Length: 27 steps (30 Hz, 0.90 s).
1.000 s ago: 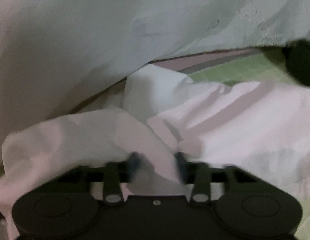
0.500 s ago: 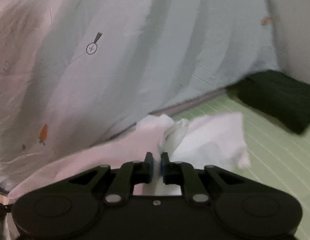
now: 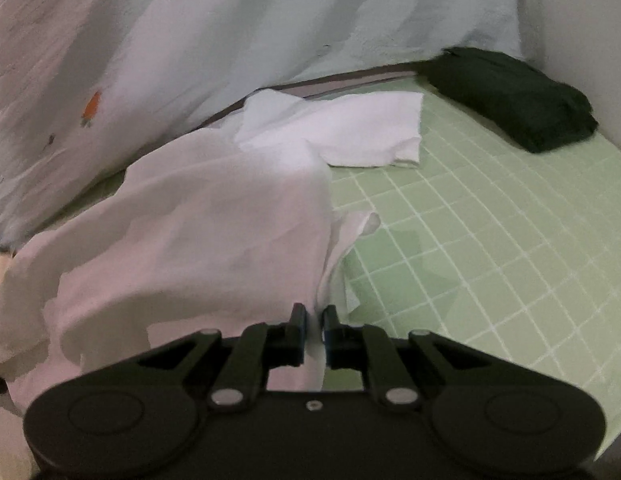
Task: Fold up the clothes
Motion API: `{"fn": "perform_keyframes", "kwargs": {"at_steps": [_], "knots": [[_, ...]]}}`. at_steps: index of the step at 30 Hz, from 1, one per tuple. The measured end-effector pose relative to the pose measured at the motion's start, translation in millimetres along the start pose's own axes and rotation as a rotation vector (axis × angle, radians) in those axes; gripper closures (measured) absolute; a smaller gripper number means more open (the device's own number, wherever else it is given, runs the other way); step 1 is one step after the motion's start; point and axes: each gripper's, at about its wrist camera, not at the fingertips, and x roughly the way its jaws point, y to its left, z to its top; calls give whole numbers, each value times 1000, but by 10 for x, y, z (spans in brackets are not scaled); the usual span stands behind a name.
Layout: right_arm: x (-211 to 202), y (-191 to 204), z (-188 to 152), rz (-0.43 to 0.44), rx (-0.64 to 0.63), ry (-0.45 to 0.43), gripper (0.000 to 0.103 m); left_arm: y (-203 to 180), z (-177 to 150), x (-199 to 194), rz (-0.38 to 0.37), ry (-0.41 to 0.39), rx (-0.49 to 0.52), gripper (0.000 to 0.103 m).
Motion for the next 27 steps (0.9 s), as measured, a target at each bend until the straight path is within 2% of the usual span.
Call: {"fn": "perform_keyframes", "kwargs": {"at_steps": [6,12,17,22,24,27], "knots": [[-49,9,-12,22,-72,8,94,-124,-62,-70,16,-41,33,85],[-162,-19,-59,6,-119,-14,94,-169,-107,-155,29,-55,37,75],[-251,-107,-28,-16,-100,-60,89,-188,-109,-281,44,-95,39,51],[-204,-161,20,-30,-54,-77,64,-56,-63,-331,23,-93,-51,40],[-165,-154,47,-39,-38,-85,57,68,-38,-302,-54,-57,-142,33],[-106,-143,89,-51,-14,-97,35,262,-37,-248,-186,-9,-287,31]]}}
